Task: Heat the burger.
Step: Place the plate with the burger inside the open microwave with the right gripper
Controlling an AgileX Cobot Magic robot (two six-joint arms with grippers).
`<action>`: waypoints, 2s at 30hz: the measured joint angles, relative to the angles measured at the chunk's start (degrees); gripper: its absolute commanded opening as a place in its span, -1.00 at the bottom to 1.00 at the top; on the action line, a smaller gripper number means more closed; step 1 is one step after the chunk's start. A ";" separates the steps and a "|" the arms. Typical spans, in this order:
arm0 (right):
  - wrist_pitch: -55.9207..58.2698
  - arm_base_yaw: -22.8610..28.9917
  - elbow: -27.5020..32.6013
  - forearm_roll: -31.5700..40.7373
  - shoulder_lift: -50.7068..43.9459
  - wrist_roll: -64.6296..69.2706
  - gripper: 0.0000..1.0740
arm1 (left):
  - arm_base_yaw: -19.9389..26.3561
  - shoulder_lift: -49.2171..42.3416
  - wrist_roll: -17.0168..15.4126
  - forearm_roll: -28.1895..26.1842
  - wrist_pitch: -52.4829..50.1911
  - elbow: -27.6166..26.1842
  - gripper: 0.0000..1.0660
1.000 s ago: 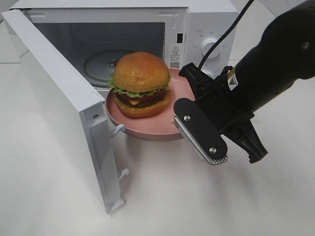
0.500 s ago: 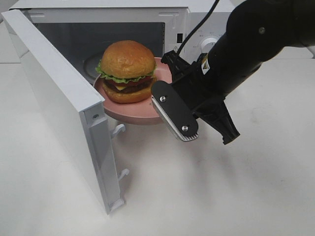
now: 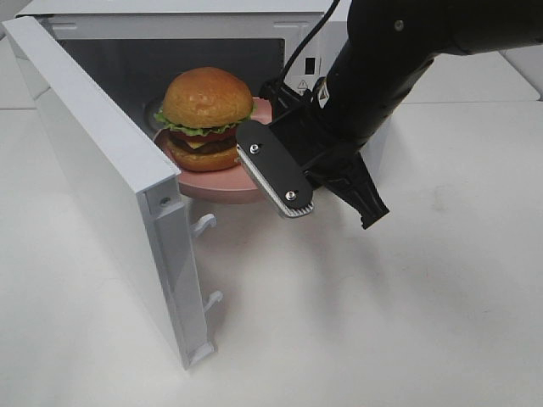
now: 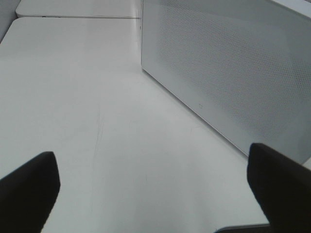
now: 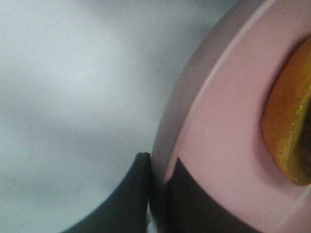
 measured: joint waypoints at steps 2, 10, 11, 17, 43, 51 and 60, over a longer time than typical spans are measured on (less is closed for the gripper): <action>0.11 0.00 -0.52 0.00 0.46 -0.06 -1.00 | 0.00 0.00 0.00 0.00 0.00 0.00 0.83; 1.15 0.00 -4.30 1.38 3.67 -0.34 -1.00 | 0.00 0.00 0.00 0.00 0.00 0.00 0.83; 1.20 0.00 -4.64 1.49 4.01 -0.34 -1.00 | 0.00 0.00 0.00 0.00 0.00 0.00 0.83; 1.26 0.00 -6.88 2.58 5.90 -0.29 -1.00 | 0.00 0.00 0.00 0.00 0.00 0.00 0.83; 1.55 0.06 -17.13 1.15 14.21 0.23 -1.00 | 0.00 0.00 0.00 0.00 0.00 0.00 0.83; 1.49 0.06 -22.12 -0.29 18.11 5.39 -1.00 | 0.00 0.00 0.00 0.00 0.00 0.00 0.83; 1.49 0.06 -27.44 -1.32 21.77 7.28 -0.99 | 0.00 0.00 0.00 0.00 0.00 0.00 0.83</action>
